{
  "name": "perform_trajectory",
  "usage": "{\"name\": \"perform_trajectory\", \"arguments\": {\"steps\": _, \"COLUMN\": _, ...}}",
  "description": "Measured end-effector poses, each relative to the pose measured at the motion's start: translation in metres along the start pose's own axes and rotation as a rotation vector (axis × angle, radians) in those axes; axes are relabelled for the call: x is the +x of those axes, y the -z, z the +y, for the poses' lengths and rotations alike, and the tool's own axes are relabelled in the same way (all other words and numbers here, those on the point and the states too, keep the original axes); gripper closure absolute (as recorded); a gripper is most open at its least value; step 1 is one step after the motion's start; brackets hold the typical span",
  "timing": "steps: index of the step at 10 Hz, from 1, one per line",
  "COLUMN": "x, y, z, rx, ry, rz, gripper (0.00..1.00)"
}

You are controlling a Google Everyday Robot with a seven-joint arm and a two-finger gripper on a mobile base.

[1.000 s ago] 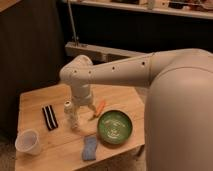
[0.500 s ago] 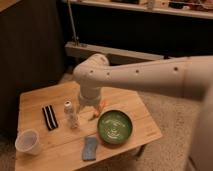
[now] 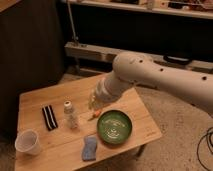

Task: Knock the bottle over

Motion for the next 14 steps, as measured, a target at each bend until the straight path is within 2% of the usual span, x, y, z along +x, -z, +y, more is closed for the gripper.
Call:
{"name": "perform_trajectory", "arguments": {"steps": 1, "x": -0.002, "y": -0.011, "z": 0.009, "rx": -0.020, "ry": 0.010, "rz": 0.033, "gripper": 0.96}}
{"name": "perform_trajectory", "arguments": {"steps": 3, "x": -0.005, "y": -0.040, "z": 0.016, "rx": -0.031, "ry": 0.029, "rz": 0.084, "gripper": 1.00}}
{"name": "perform_trajectory", "arguments": {"steps": 6, "x": -0.008, "y": -0.123, "z": 0.012, "rx": -0.013, "ry": 0.052, "rz": 0.187, "gripper": 1.00}}
{"name": "perform_trajectory", "arguments": {"steps": 9, "x": -0.010, "y": -0.212, "z": 0.003, "rx": 0.034, "ry": 0.065, "rz": 0.296, "gripper": 1.00}}
{"name": "perform_trajectory", "arguments": {"steps": 12, "x": -0.021, "y": -0.266, "z": 0.005, "rx": 0.077, "ry": 0.073, "rz": 0.344, "gripper": 1.00}}
{"name": "perform_trajectory", "arguments": {"steps": 14, "x": -0.033, "y": -0.278, "z": 0.010, "rx": 0.103, "ry": 0.075, "rz": 0.352, "gripper": 1.00}}
